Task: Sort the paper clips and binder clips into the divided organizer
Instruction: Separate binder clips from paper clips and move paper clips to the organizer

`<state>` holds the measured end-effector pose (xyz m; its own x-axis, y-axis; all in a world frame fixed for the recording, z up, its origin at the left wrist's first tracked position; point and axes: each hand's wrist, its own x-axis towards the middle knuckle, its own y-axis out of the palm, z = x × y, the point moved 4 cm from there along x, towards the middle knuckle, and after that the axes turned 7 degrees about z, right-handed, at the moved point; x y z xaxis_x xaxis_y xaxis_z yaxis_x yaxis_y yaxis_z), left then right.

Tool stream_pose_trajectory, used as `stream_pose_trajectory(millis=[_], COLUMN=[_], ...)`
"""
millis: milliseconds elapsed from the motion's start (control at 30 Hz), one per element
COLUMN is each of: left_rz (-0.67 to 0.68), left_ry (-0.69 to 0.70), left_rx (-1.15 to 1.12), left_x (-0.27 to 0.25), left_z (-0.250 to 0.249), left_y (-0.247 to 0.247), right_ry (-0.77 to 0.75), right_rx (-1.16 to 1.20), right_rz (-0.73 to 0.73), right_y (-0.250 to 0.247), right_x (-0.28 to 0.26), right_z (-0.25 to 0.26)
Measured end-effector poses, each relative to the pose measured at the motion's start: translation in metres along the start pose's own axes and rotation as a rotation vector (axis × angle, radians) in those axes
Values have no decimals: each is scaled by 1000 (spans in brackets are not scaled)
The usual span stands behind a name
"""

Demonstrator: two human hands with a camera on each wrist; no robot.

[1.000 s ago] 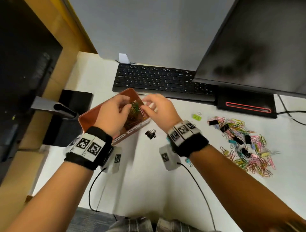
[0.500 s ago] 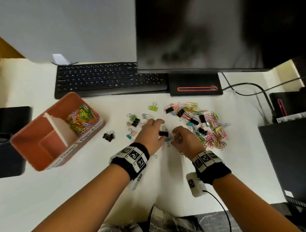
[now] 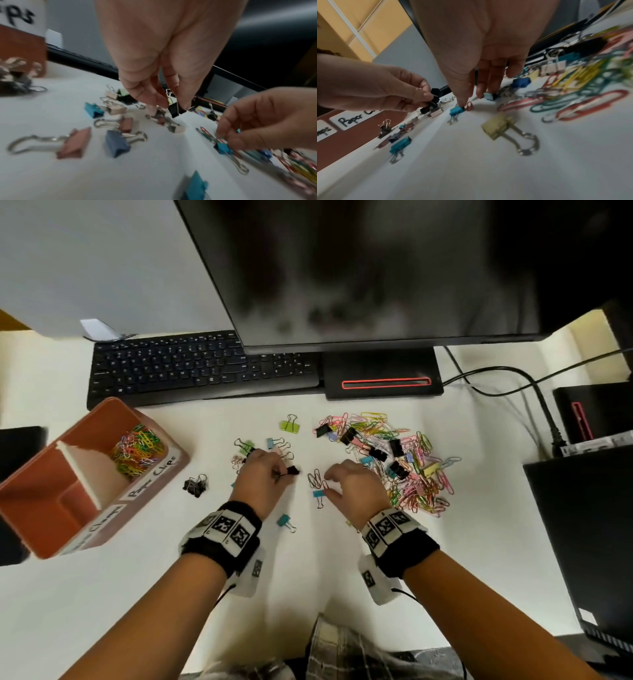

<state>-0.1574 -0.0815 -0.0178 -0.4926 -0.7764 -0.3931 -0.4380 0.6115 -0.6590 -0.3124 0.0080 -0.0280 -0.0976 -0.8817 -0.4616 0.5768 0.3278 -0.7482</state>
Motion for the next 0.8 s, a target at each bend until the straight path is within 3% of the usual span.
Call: stream_pose_trajectory(millis=[133,233,333,433,800], left_rz=[-83,-114,85,313,334], left_ry=[-41,81,270,311,241], left_rx=[97,245,456,583,616], left_x=[-8,-9,-1,13,34], left_z=[8,-12,-40,-48,-44], left_y=[-12,-8,13,29,37], right_ry=[-10,-28,-47,-64,-7], right_rx=[58,70,39,51,24], right_rz=[24,40,49,61,90], right_y=[1,0,-4,-7,-1], right_x=[9,10,8,7,15], right_z=[4,1,0,1,-5])
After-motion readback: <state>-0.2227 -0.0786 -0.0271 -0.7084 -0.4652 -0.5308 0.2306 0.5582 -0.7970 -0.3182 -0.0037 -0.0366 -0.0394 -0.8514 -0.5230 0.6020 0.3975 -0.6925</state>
